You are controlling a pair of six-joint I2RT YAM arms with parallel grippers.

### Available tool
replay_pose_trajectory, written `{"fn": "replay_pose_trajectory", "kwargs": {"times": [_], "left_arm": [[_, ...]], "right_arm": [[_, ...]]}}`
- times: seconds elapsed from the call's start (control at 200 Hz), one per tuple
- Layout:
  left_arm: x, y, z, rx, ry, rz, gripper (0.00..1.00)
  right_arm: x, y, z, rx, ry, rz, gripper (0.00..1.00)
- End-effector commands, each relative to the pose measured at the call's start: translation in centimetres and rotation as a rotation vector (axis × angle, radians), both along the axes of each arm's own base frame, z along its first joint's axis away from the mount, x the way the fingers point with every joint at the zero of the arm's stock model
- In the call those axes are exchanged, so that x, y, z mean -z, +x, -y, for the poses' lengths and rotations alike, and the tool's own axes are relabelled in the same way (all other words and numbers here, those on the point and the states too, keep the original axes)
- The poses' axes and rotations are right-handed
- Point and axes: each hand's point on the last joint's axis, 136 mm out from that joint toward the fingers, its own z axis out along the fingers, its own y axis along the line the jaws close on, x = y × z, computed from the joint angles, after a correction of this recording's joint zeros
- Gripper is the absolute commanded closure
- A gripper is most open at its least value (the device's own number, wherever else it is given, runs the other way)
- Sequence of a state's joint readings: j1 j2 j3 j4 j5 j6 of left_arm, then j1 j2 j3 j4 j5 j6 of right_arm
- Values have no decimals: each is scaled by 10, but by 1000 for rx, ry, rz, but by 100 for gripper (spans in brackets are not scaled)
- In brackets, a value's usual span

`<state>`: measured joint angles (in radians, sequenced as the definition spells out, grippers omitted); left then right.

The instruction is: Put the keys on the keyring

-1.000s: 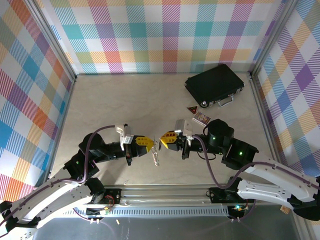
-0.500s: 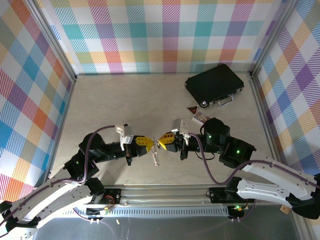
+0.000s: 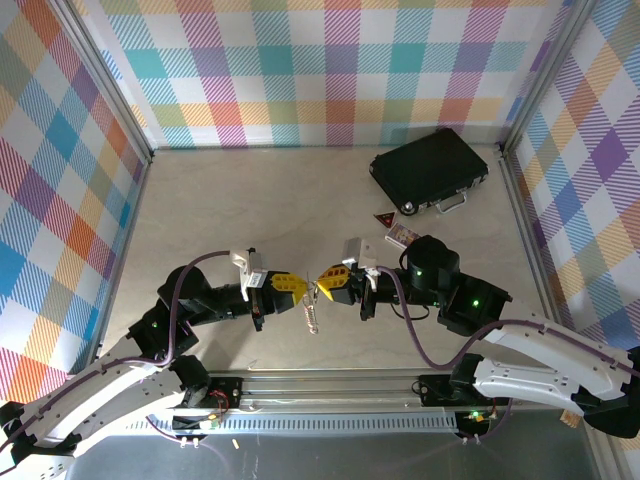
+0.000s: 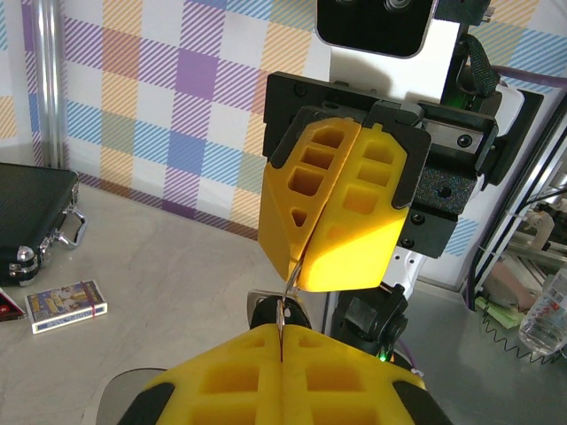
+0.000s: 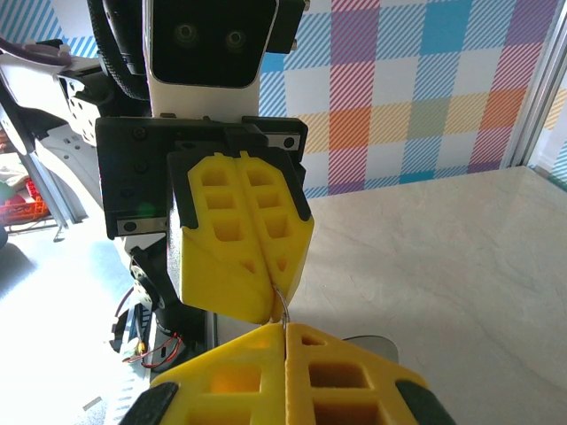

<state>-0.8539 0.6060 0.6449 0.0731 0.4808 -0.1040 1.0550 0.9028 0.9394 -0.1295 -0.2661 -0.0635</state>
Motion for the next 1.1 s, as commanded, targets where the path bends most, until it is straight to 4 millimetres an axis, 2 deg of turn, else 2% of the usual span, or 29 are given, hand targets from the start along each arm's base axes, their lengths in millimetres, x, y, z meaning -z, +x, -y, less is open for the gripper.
{"fn": "replay_pose_trajectory", "kwargs": {"times": [0.0, 0.33, 0.615, 1.095], "left_arm": [[-12, -4, -4, 9, -37, 48, 100], [-13, -6, -5, 11, -35, 49, 100], [-11, -4, -4, 4, -14, 43, 100], [-13, -5, -3, 13, -11, 44, 100]], "right_arm": [[-13, -7, -4, -42, 26, 2, 100], [-12, -8, -6, -55, 16, 1, 100], [-19, -12, -5, -78, 26, 19, 100], [-14, -20, -9, -136, 13, 8, 100]]}}
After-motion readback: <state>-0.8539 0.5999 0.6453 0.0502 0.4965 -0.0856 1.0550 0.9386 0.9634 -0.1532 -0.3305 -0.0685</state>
